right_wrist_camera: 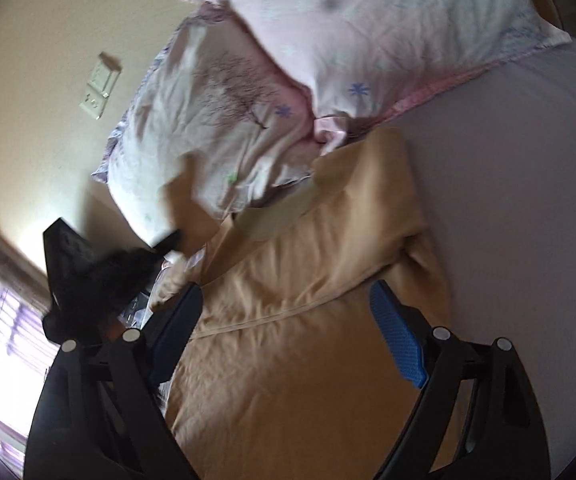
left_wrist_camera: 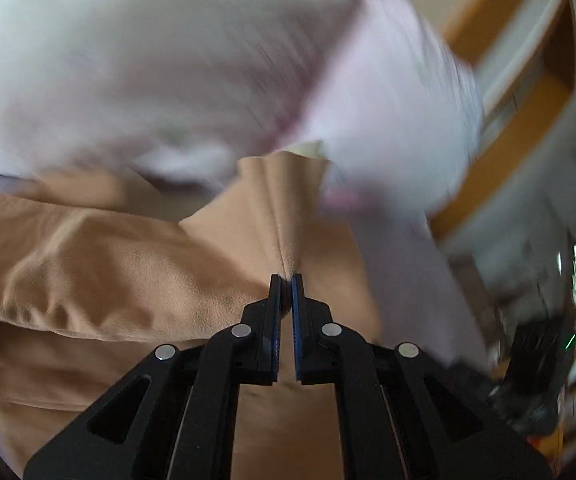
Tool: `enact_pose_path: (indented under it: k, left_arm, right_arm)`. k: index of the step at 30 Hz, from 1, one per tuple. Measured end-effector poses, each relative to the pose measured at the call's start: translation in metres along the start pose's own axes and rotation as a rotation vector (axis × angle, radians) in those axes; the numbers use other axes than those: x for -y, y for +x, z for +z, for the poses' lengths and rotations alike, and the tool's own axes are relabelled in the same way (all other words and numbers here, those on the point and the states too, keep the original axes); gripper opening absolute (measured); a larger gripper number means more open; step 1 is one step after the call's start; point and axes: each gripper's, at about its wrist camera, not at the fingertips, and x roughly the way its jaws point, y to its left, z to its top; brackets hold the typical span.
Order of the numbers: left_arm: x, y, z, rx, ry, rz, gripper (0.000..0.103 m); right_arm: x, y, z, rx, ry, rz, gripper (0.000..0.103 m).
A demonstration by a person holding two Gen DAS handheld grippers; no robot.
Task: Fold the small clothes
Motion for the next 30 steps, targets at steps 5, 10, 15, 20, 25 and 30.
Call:
enact_pose_path:
  k: [5,10,15,20,25,30]
  left_arm:
    - [0.035,0.053,-0.041,-0.192,0.136,0.029,0.004]
    - [0.011,-0.024,-0.042,-0.063,0.117,-0.035,0.042]
    - [-0.022,-0.099,-0.072,0.048,0.154,0.095,0.069]
    - [-0.069,-0.13,-0.113,0.017,0.091,0.175,0.069]
    - [-0.094,-0.149,-0.142,0.015,0.011,0.174,0.069]
    - [-0.103,-0.176,-0.168,0.057,-0.03,0.149,0.069]
  right_arm:
    - [0.021,0.01,0.014,-0.039,0.071,-0.006,0.084]
    - [0.016,0.023,0.03,-0.041,0.048,-0.02,0.069]
    - [0.015,0.053,0.043,-0.097,0.026,-0.138,0.059]
    - [0.02,0.083,0.038,-0.184,-0.008,-0.214,0.005]
    - [0.009,0.057,0.048,-0.004,-0.071,-0.242,0.002]
    - [0.019,0.047,0.044,-0.06,-0.053,-0.343,0.033]
